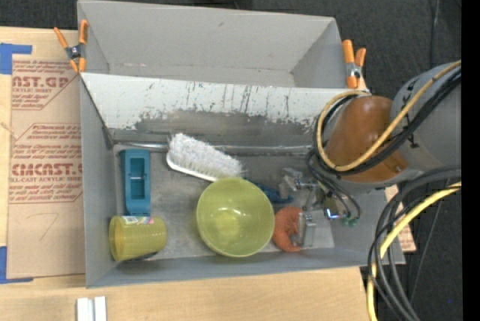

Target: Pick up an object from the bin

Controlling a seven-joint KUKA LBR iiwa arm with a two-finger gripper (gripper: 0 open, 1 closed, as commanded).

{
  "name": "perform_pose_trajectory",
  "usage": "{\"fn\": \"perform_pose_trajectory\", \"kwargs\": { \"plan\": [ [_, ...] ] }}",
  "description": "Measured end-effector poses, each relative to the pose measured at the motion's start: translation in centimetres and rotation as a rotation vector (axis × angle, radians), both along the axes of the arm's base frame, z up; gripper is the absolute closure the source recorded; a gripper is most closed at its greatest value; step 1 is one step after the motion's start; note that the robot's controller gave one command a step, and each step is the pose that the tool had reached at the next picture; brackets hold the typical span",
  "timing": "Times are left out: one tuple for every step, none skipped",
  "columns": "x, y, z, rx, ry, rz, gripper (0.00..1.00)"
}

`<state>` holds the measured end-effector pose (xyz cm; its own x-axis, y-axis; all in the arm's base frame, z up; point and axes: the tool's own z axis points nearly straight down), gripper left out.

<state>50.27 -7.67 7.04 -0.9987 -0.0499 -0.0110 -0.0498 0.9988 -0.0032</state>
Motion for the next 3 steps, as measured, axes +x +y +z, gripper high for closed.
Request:
{"fn": "perform_pose_trajectory", "kwargs": {
  "plan": [
    [-0.1,0.4,0.1,0.0,-0.004,-0.025,0.0],
    [0.9,4.3,0.4,0.0,-0.009,-0.05,1.0],
    [0.9,4.3,0.5,0.0,-0.009,-0.05,1.0]
  ]
}}
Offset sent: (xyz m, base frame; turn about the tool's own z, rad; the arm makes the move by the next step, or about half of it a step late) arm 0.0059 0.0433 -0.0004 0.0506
